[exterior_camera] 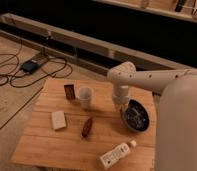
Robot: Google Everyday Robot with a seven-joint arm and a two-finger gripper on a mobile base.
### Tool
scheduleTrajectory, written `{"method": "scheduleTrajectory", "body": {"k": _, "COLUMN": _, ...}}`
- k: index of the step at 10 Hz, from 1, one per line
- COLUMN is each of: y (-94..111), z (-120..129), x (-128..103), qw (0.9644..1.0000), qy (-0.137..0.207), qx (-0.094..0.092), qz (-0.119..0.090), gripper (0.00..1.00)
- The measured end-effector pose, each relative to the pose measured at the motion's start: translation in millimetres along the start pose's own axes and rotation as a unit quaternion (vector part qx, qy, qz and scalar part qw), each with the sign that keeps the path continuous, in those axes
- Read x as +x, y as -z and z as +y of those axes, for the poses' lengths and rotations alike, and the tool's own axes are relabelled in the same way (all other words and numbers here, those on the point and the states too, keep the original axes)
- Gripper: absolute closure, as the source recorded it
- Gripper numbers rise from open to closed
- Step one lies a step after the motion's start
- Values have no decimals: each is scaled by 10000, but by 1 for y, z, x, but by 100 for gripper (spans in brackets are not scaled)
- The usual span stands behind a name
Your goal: Drag the ceramic bowl in a circle
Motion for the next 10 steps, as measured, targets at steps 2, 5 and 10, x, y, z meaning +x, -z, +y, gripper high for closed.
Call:
{"method": "scheduleTrajectory", "body": {"k": 2, "y": 8, "z": 5, "x": -24, "qw": 9998, "qy": 115, "qx": 128, "qz": -74, "gripper": 100}}
{"method": "scheduleTrajectory", "body": {"k": 5, "y": 17, "z": 37, "x": -58, "qw": 9987, "qy": 424, "qx": 227, "qz": -182, "gripper": 100}}
{"method": "scheduleTrajectory", "body": {"k": 10, "y": 13, "z": 126, "x": -41, "qw": 9920, "qy": 1221, "qx": -186, "qz": -272, "gripper": 100}}
